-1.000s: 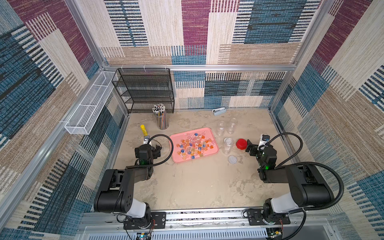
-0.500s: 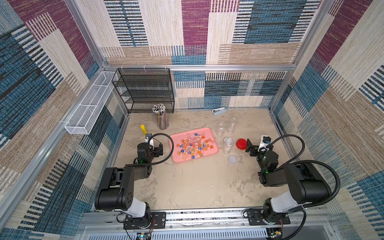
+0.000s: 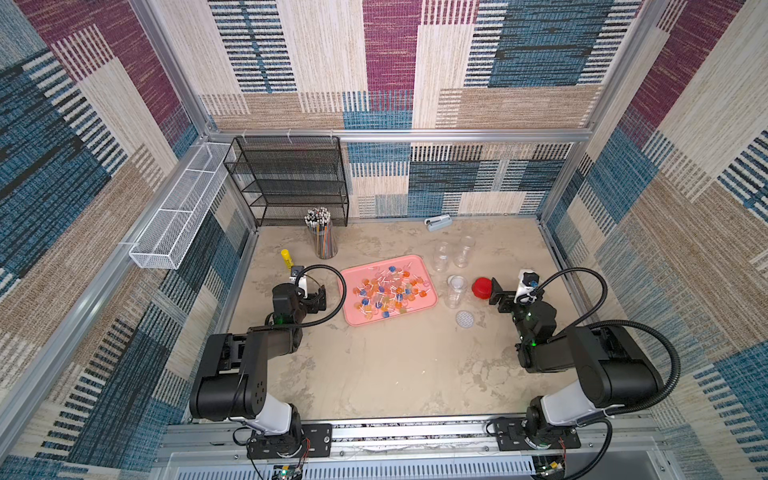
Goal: Pour the candies out of the jar
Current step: Reset both arms
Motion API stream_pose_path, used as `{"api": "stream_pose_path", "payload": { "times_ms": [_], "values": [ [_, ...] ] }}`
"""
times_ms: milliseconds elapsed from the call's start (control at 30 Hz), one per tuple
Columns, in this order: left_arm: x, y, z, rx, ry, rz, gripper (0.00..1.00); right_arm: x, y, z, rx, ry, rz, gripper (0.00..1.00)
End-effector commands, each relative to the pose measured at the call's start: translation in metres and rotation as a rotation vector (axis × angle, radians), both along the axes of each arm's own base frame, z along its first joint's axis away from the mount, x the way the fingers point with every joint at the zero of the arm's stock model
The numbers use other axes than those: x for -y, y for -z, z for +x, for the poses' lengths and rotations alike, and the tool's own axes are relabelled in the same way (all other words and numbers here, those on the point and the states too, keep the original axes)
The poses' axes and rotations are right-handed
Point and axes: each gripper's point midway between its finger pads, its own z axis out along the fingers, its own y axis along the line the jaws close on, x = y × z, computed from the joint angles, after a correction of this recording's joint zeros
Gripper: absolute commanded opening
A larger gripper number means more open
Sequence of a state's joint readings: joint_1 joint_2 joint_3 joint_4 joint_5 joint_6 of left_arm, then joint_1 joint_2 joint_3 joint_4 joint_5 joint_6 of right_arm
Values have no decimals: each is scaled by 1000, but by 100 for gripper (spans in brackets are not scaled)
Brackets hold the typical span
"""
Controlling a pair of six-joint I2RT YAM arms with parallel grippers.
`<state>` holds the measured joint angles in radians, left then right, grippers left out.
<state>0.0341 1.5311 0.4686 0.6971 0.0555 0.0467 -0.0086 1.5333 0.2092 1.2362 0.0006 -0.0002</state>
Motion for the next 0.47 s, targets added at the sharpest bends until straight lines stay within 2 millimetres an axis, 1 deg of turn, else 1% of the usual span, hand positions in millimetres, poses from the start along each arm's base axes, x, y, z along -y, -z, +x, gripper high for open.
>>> {"api": "stream_pose_path", "payload": {
  "times_ms": [0,200,433],
  "values": [
    [3,-2,2,4,11,-29,99,0,-12,2,45,-1,-11,100],
    [3,-2,1,2,11,-29,99,0,-9,5,33,-6,-7,100],
    [3,-2,2,5,11,-29,99,-1,-11,2,43,-6,-10,100]
  ]
}}
